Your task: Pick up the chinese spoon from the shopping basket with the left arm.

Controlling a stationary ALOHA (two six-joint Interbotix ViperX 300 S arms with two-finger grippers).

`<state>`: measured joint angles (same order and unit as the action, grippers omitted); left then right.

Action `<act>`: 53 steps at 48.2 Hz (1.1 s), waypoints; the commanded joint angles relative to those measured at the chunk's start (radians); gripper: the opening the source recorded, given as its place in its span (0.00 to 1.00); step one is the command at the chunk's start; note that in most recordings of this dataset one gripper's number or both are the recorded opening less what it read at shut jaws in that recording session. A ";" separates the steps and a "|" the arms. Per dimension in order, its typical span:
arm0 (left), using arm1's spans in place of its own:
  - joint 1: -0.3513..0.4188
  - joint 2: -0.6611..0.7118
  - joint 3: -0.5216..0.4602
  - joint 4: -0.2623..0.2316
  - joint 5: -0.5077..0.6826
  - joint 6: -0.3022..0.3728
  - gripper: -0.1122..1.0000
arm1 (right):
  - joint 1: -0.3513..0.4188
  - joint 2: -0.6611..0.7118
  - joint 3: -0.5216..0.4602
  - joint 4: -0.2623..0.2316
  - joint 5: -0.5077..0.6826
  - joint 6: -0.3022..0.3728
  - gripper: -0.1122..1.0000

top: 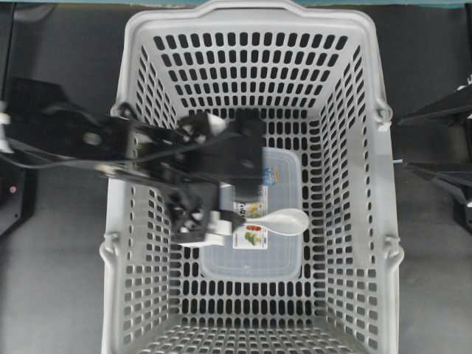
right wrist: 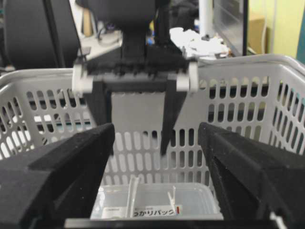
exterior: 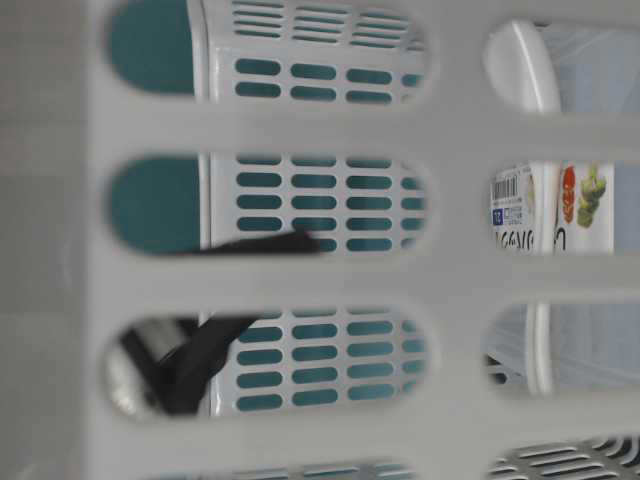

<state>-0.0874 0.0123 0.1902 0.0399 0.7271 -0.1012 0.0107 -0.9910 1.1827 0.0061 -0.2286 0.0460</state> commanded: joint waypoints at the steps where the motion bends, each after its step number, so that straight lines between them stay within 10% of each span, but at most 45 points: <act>1: -0.009 0.046 -0.054 0.003 0.015 -0.003 0.87 | 0.002 0.005 -0.014 0.002 -0.006 -0.003 0.72; 37: -0.028 0.236 -0.094 0.003 0.081 -0.002 0.84 | 0.002 0.005 -0.008 0.002 -0.005 -0.003 0.72; 53: -0.038 0.229 -0.109 0.005 0.089 0.000 0.21 | 0.002 0.005 -0.003 0.002 -0.005 0.000 0.72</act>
<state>-0.1197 0.2516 0.1012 0.0399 0.8130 -0.1028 0.0107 -0.9910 1.1873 0.0061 -0.2286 0.0430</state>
